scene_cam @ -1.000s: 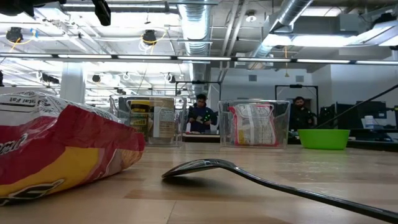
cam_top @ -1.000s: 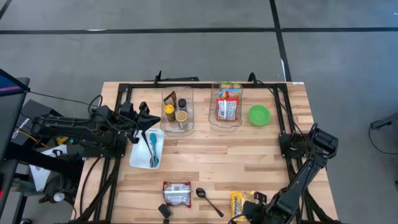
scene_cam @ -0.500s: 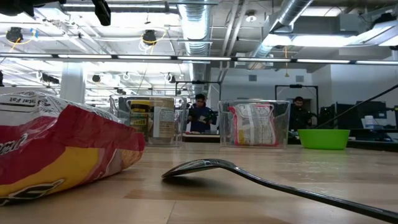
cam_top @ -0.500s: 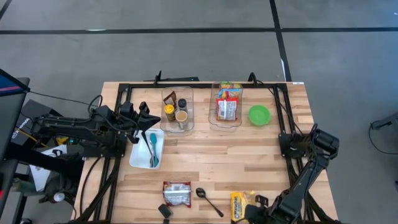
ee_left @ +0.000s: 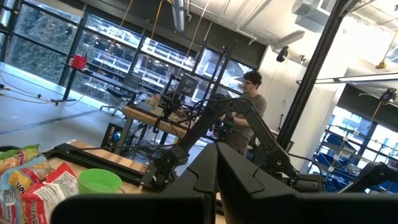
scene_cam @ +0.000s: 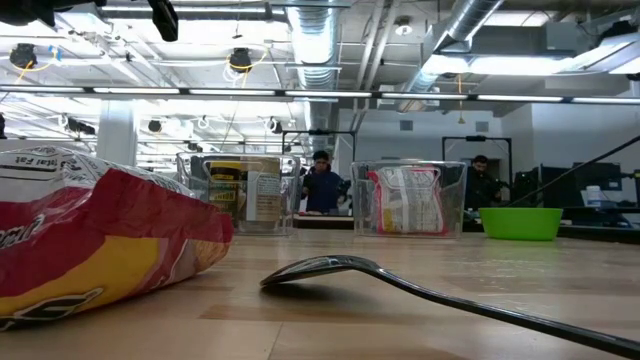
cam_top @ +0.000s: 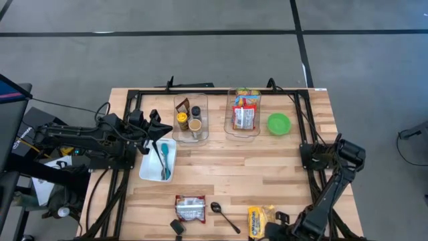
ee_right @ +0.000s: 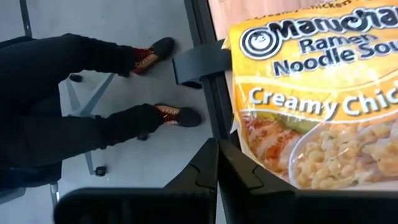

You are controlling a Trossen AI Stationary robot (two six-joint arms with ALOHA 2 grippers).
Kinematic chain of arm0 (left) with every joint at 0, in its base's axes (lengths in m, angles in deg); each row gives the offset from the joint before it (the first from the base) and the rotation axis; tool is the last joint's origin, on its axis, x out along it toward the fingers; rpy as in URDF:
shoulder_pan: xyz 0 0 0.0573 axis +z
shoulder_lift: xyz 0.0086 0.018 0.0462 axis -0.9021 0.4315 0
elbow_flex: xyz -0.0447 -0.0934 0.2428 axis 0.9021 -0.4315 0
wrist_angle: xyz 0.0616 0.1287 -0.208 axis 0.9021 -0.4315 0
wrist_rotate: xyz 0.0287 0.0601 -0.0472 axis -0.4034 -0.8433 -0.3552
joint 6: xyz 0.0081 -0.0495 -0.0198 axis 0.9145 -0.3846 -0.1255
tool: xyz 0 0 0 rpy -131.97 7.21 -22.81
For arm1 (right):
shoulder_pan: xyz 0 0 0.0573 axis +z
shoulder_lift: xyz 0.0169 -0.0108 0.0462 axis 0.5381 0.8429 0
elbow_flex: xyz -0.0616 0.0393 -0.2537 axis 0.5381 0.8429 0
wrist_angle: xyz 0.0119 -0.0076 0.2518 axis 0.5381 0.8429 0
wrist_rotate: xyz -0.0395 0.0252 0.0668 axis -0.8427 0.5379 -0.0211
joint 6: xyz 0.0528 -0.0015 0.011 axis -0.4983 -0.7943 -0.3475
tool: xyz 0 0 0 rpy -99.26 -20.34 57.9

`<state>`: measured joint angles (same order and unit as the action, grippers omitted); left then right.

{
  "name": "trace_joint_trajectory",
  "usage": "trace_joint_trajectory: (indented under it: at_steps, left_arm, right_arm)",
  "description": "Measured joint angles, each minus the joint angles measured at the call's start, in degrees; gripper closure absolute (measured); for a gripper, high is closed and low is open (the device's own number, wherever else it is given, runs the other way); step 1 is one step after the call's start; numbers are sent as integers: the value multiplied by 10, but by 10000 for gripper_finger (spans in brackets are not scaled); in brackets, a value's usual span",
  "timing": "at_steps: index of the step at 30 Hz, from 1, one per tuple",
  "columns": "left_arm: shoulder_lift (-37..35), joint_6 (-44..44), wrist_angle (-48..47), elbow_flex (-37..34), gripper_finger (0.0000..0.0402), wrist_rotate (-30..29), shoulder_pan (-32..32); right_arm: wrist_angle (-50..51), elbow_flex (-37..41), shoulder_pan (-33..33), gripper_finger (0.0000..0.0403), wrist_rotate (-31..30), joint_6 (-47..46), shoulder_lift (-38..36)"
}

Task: Pick & Place Food Item
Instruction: Put the yellow noodle pack into the right transparent bin

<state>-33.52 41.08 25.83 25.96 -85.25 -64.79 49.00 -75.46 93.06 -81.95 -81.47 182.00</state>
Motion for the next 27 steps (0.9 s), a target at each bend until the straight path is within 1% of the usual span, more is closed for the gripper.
trace_joint_trajectory:
  at_steps: [7, 10, 14, 17, 21, 27]
  left_arm:
    - [0, 0, 0, 0, 398, 0, 0]
    - [0, 0, 0, 0, 398, 0, 0]
    - [0, 0, 0, 0, 398, 0, 0]
    - [0, 0, 0, 0, 398, 0, 0]
    - [0, 0, 0, 0, 398, 0, 0]
    - [0, 0, 0, 0, 398, 0, 0]
  right_arm:
    - [-15, 0, 1, 403, -1, 1, 0]
    - [-21, 0, 1, 403, -5, 7, 13]
    - [-33, 1, -2, 403, 6, 17, 34]
    - [-35, 1, -2, 403, -8, 20, 34]
    - [-28, 0, -5, 403, -11, 20, 34]
    - [8, 0, -20, 403, -11, 20, 36]
